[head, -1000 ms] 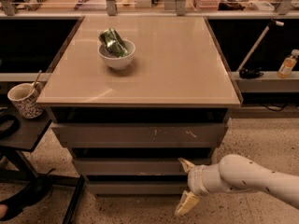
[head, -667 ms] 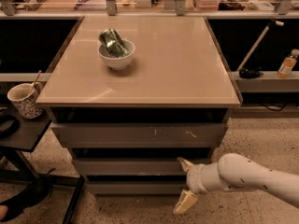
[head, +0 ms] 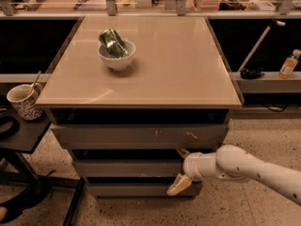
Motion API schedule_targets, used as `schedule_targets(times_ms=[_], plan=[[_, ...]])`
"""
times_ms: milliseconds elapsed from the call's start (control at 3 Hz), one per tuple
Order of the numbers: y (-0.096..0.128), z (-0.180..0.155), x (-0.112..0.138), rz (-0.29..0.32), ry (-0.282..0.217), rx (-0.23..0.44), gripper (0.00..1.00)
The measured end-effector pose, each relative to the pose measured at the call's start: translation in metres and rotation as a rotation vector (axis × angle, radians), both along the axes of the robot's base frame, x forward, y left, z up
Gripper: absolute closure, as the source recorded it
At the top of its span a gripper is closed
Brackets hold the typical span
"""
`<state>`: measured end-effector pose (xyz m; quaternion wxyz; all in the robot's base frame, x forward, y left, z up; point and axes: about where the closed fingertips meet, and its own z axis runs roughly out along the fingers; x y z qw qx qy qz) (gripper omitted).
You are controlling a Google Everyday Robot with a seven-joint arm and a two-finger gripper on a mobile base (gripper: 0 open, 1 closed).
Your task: Open middle drawer
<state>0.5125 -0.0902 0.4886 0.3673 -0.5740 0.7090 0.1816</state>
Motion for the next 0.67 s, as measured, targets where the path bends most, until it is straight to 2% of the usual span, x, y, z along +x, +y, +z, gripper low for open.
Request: schedule_targets(times_ms=[667], plan=[[-0.0009, -0.0008, 0.0028, -0.006, -0.006, 0.005, 0.0]])
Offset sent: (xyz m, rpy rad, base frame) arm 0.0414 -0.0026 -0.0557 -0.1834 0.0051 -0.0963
